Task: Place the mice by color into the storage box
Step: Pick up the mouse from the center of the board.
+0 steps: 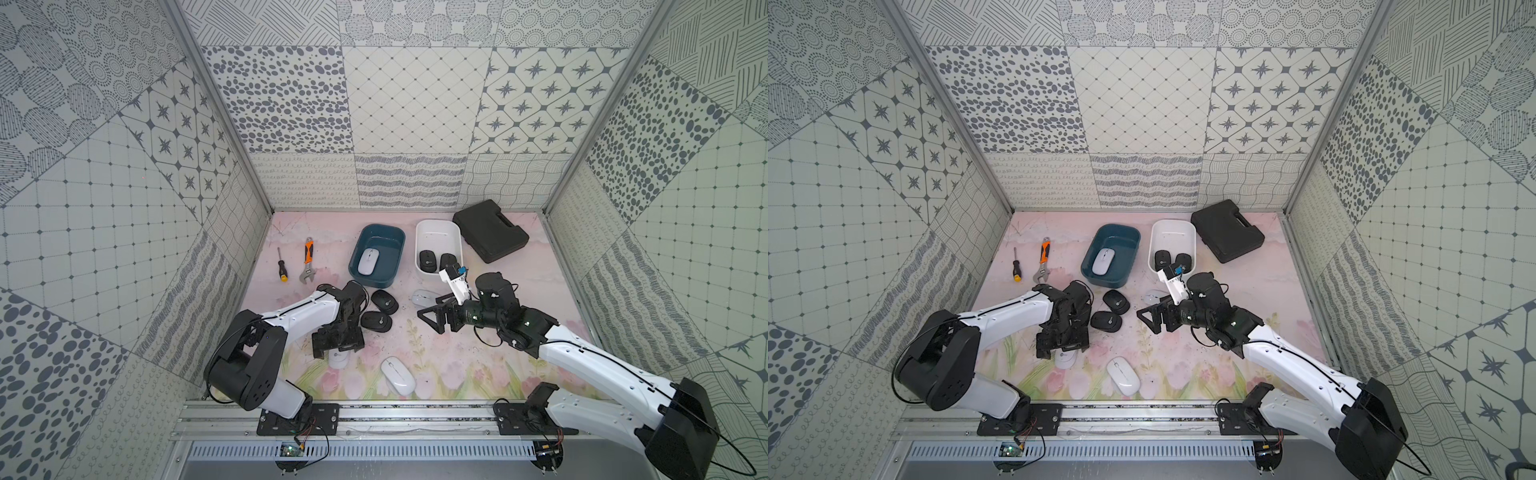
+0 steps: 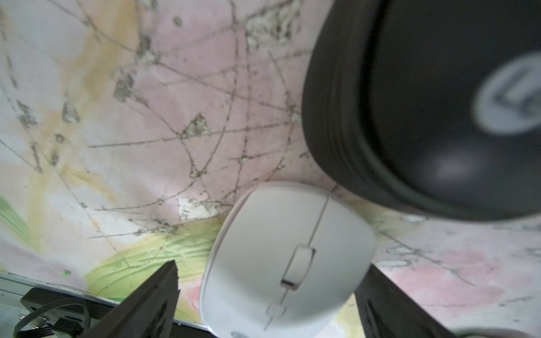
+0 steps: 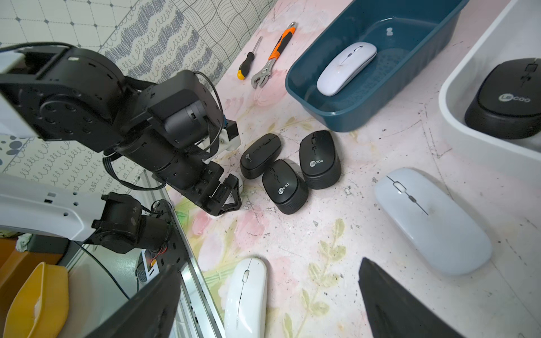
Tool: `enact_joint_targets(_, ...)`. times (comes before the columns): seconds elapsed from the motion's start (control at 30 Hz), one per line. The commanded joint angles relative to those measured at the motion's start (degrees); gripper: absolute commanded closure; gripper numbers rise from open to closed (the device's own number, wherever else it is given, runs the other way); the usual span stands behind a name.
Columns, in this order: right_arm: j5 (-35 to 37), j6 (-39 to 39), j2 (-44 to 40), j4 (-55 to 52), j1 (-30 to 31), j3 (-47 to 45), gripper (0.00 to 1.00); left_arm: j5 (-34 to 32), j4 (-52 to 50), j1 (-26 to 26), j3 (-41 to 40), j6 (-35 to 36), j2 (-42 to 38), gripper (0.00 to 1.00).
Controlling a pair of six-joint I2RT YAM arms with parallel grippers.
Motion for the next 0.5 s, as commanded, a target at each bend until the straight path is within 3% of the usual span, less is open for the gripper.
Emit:
enact_joint_targets(0.0, 1.26, -1.41, -1.16, -0.02, 0.67, -0.64, 0.01, -0.03, 2.83, 0.21, -0.98, 0.68, 0.45, 0.06)
enact_joint_targets(0.37, 3.07, -3.11, 0.11, -0.34, 2.02, -0.51, 0.01, 1.86, 4.33, 0.04, -2.76, 0.73, 1.31, 0.28)
enact_joint_targets(0.47, 3.20, -3.06, 0.32, -0.25, 2.11, -0.72, 0.01, 1.85, 4.47, -0.06, -2.76, 0.98, 0.94, 0.30)
